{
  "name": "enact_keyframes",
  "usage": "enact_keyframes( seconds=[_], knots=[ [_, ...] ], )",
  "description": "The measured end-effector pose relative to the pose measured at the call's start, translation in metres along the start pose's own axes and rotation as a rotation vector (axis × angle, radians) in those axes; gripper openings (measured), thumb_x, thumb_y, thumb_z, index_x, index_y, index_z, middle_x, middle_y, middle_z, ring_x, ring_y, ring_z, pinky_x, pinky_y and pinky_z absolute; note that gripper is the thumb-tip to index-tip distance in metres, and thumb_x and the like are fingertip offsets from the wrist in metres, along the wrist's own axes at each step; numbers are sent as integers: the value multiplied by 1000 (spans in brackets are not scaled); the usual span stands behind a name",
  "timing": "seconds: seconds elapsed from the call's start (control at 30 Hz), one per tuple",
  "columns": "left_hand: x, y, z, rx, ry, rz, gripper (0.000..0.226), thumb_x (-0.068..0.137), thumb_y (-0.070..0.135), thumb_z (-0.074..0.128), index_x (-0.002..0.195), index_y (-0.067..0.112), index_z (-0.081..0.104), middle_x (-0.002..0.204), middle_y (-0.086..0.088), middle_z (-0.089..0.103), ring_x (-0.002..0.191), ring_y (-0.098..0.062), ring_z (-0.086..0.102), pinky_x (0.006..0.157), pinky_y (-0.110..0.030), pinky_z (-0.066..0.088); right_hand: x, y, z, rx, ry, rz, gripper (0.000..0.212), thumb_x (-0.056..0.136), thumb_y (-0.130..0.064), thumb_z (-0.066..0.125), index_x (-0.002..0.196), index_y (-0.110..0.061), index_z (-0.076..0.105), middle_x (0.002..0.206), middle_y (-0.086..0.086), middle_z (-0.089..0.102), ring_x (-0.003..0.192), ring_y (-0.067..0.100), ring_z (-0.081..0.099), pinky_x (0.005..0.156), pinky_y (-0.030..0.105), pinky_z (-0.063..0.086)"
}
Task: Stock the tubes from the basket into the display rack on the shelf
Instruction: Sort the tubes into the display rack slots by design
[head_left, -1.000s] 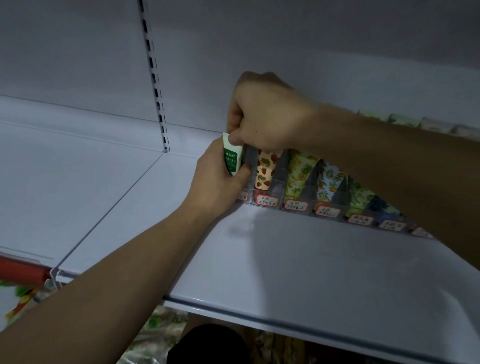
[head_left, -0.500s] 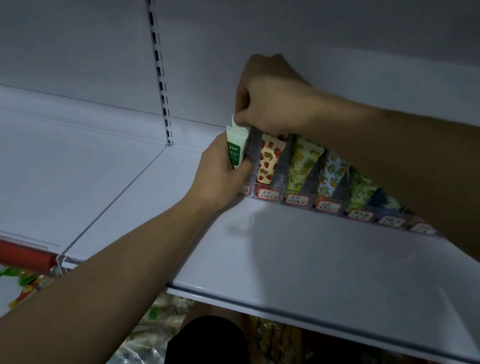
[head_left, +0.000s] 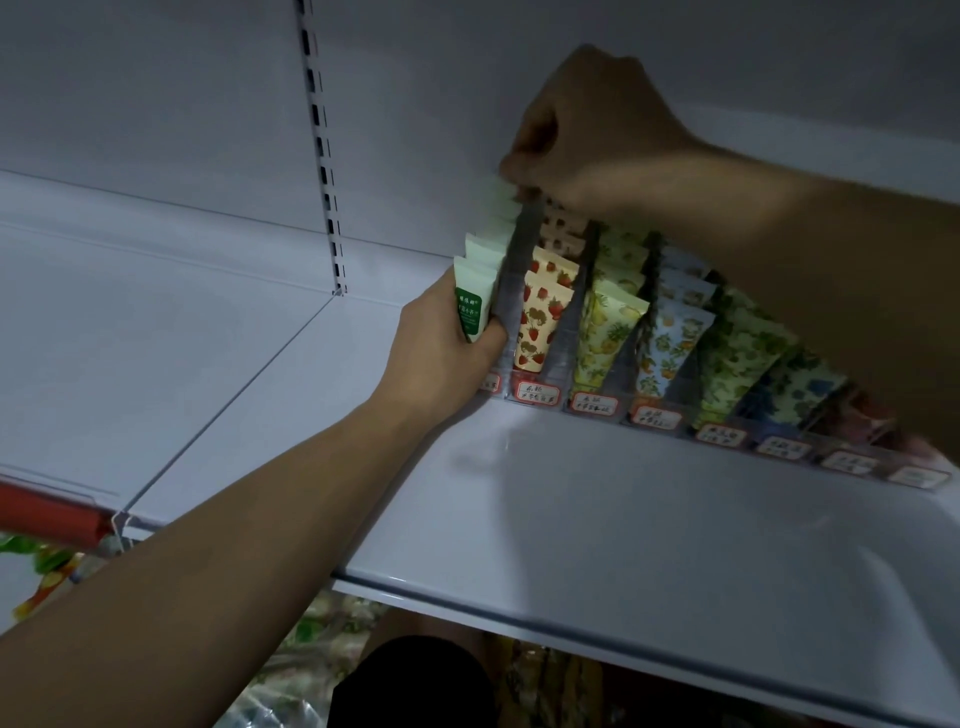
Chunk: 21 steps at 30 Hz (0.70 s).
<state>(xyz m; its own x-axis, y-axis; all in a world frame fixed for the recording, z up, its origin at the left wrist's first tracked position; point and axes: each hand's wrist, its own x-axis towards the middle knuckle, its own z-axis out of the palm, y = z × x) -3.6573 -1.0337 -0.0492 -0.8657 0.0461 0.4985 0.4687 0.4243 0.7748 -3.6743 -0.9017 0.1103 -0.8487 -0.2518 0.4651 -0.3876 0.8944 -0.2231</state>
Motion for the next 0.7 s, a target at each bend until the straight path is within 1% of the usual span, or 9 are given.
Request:
enact_keyframes(
  seconds=[0.07, 0.13, 0.2, 0.27, 0.33, 0.4, 0.5, 0.6, 0.7],
  knots=[
    [1, 0, 1, 16, 23, 11, 29, 94, 22, 66, 120, 15, 58, 100, 15, 61, 80, 9, 59, 64, 1, 46, -1, 0, 3, -38, -121, 6, 23, 90, -28, 73, 107, -12, 75, 106, 0, 73, 81, 8, 65, 64, 9, 41],
    [2, -2, 1, 39, 47, 27, 25, 92, 22, 67, 115, 15, 59, 95, 16, 62, 78, 9, 59, 64, -1, 46, 1, -1, 12, -60, -199, 38, 23, 86, -26, 78, 105, -13, 76, 104, 0, 73, 84, 11, 67, 67, 16, 46],
    [2, -4, 2, 61, 65, 38, 20, 91, 20, 68, 108, 14, 59, 90, 13, 62, 75, 8, 59, 62, -4, 46, 4, -3, 20, -75, -204, 65, 21, 84, -22, 80, 102, -13, 76, 100, 2, 73, 86, 15, 68, 70, 22, 49],
    [3, -5, 3, 81, 74, 41, 21, 90, 20, 68, 109, 13, 59, 91, 9, 64, 75, 6, 59, 61, -6, 47, 9, -4, 23, -96, -187, 74, 18, 84, -16, 80, 100, -11, 75, 97, 4, 72, 84, 17, 68, 71, 25, 53],
    [3, -5, 4, 86, 70, 34, 24, 91, 21, 67, 112, 13, 59, 92, 12, 62, 74, 8, 58, 63, -3, 47, 13, -5, 26, -119, -176, 72, 16, 83, -9, 77, 99, -8, 75, 98, 7, 73, 82, 20, 70, 78, 34, 61],
    [2, -4, 4, 83, 67, 26, 24, 92, 22, 67, 113, 15, 58, 89, 17, 59, 73, 13, 57, 63, -1, 45, 14, -5, 29, -114, -171, 72, 18, 84, -7, 75, 101, -6, 73, 101, 9, 73, 83, 21, 71, 84, 40, 61],
    [1, -1, 4, 82, 65, 32, 26, 93, 21, 65, 116, 12, 58, 90, 16, 58, 75, 22, 55, 63, 1, 44, 14, -3, 32, -71, -143, 84, 17, 85, -8, 74, 101, -8, 72, 99, 6, 71, 83, 18, 68, 85, 38, 61],
    [-1, 3, 3, 83, 63, 24, 32, 94, 23, 65, 122, 11, 58, 96, 12, 60, 73, 13, 55, 63, 2, 43, 11, -2, 31, -62, -157, 78, 15, 85, -13, 76, 99, -9, 74, 98, 4, 72, 82, 17, 68, 83, 34, 61],
    [-1, 2, 2, 82, 66, 33, 32, 93, 22, 66, 122, 11, 58, 95, 13, 60, 73, 14, 55, 63, 0, 44, 8, 2, 20, -39, -112, 38, 16, 89, -26, 74, 97, -12, 74, 93, -1, 70, 82, 12, 67, 78, 24, 53]
  ],
)
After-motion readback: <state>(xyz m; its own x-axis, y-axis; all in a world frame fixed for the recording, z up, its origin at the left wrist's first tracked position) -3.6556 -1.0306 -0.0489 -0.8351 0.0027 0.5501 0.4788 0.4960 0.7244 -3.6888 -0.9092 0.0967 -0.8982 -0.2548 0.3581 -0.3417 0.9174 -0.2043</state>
